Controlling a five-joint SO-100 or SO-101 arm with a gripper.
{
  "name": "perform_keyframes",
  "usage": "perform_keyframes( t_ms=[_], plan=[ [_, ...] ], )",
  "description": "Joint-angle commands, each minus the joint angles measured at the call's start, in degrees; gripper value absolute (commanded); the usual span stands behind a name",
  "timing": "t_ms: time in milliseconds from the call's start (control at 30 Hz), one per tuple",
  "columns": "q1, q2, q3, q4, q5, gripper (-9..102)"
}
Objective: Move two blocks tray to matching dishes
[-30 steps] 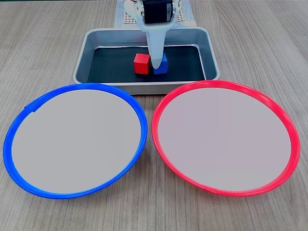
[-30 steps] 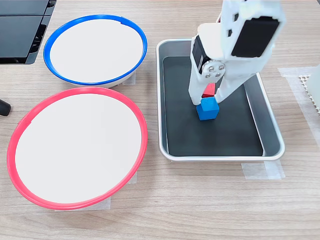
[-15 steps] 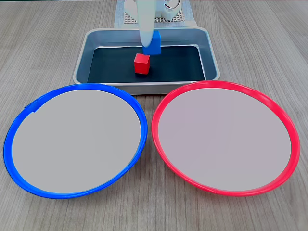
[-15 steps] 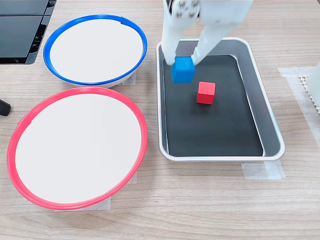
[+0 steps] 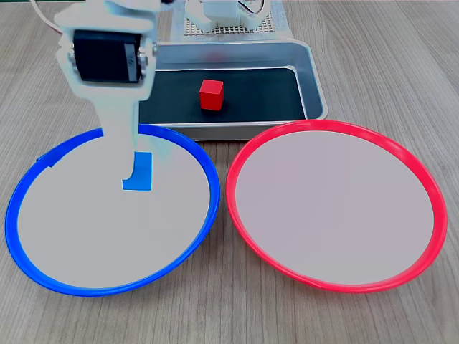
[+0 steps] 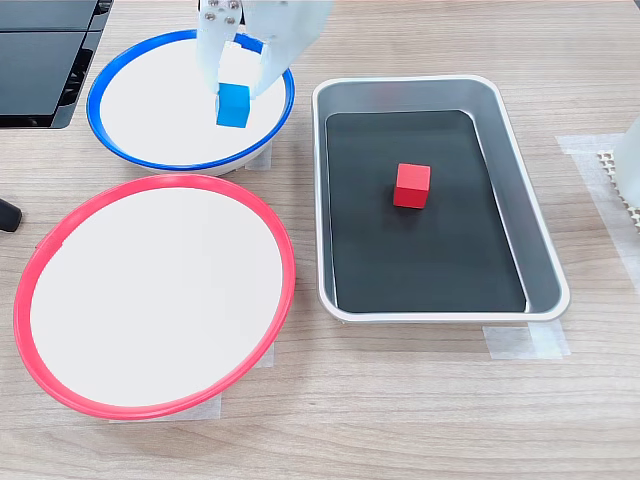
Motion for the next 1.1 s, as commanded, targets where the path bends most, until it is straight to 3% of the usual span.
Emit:
perform_keyframes(
  t_ms=[0, 67, 100, 167, 267, 333, 500, 633, 767, 1067],
  plan=[
    [-1.6, 0.6, -1.8, -1.3, -0.4, 22],
    [-2.6, 3.3, -0.9, -0.3, -0.1, 23],
    [-2.7, 4.7, -0.3, 0.3, 0.1, 18],
    [-2.9, 8.6, 0.8, 8.4, -1.1, 4],
    [-2.7, 18.3, 7.6, 25.0, -9.7, 1],
    [-1.8, 24.8, 15.2, 29.6, -17.0, 0],
    [0.3, 35.7, 35.7, 20.1, -33.2, 4],
    [0.5, 36.2, 41.8, 12.7, -44.0, 13],
    [0.1, 35.9, 45.0, 11.3, -55.9, 19],
    [-6.2, 35.2, 46.4, 8.6, -58.0, 19]
  ],
)
